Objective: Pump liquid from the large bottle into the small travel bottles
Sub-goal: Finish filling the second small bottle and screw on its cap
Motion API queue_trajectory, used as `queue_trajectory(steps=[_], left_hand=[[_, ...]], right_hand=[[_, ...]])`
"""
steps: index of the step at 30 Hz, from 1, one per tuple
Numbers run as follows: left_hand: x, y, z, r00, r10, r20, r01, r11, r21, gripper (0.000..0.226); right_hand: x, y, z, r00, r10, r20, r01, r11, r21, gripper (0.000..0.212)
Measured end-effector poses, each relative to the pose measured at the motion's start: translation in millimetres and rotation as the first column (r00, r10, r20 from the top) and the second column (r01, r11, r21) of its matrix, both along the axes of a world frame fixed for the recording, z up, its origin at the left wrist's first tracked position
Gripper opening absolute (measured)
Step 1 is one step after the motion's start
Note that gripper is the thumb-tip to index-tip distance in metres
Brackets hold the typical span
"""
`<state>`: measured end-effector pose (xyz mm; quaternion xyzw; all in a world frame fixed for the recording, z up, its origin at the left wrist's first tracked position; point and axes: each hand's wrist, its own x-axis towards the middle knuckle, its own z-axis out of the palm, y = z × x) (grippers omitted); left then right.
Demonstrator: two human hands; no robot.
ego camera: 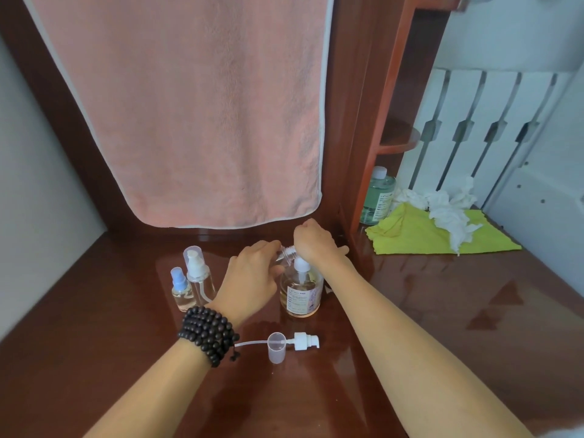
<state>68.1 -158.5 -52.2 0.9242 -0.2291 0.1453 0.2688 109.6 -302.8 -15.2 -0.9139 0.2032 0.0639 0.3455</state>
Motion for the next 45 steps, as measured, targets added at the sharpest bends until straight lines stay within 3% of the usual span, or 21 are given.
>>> queue_trajectory(steps=[9,18,24,32,38,45], left_hand=[[1,2,11,0.999,-0.021,0.038,0.022,0.999,-0.027,0.028],[-1,0,-3,1.0,-0.013,0.028,0.014,1.0,-0.024,0.03],[2,4,8,0.999,-0.033,0.03,0.036,0.996,-0.076,0.033],[1,1,-5,1.0,-0.027,0.011,0.028,0.999,-0.027,0.025],[-1,4,5,0.999,-0.034,0.028,0.036,0.997,-0.067,0.031],[0,0,0,0.999,-0.01,0.035,0.012,0.999,-0.041,0.026]], right_hand=[[2,-4,4,0.979,0.063,0.193,-0.059,0.998,-0.027,0.039],[0,-2,-1,0.997,0.075,0.014,-0.075,0.997,0.009,0.041],[7,0,9,0.984,0.115,0.134,-0.112,0.993,-0.027,0.042],[2,-1,-1,0.997,0.068,0.035,-0.068,0.998,-0.013,0.042],[7,-2,5,0.98,0.072,0.184,-0.069,0.997,-0.027,0.036],[9,-5,-2,0.996,0.065,0.069,-0.067,0.998,0.02,0.038]])
